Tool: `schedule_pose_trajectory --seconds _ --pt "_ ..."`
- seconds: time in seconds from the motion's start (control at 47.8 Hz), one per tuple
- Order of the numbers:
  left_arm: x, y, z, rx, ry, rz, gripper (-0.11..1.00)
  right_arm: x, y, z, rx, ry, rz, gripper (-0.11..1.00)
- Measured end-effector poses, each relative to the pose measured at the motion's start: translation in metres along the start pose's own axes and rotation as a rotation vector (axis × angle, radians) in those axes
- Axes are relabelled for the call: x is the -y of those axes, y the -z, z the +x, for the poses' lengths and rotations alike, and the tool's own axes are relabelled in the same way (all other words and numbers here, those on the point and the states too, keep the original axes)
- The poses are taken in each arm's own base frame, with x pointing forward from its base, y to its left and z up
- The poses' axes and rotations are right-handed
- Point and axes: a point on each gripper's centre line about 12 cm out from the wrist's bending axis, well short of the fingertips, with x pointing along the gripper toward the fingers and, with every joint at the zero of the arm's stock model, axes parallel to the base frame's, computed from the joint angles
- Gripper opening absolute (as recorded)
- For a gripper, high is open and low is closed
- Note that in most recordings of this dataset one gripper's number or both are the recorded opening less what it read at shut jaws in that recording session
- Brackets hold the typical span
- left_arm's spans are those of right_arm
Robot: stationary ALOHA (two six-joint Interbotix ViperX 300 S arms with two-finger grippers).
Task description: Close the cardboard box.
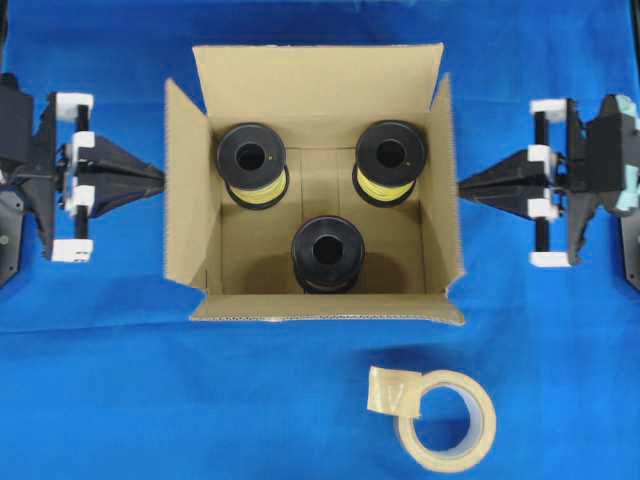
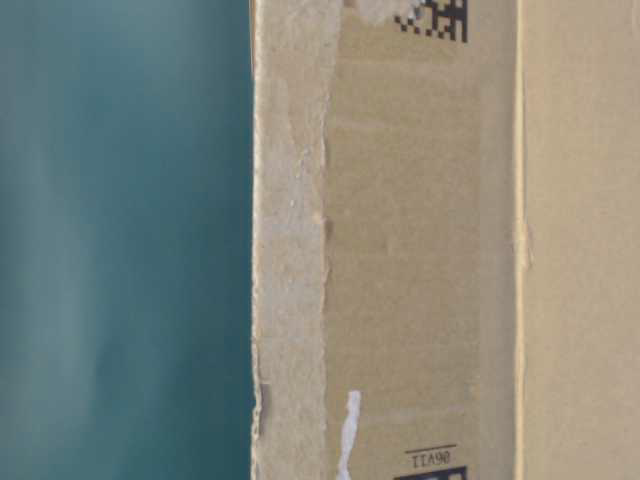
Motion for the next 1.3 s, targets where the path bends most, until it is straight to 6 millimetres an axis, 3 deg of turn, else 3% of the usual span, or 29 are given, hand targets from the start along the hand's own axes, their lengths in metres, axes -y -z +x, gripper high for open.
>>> schedule_pose_trajectory --seconds 0.355,0.648,0.92,1.296 --pt "-0.002 -0.001 0.045 -0.024 -0.01 0.001 0.01 0.003 0.004 0.049 -0.065 0.014 0.004 0.0" --pt "-0.006 0.017 0.085 -0.139 -0.022 -0.003 0.01 0.009 0.026 0.081 -0.17 0.033 0.013 0.0" --pt "-0.007 0.026 0.095 -0.174 -0.026 -0.007 0.01 0.01 0.027 0.086 -0.177 0.036 0.016 0.0" --pt "-0.036 0.001 0.132 -0.132 -0.099 -0.032 0.01 0.01 0.026 0.087 -0.173 0.037 0.017 0.0"
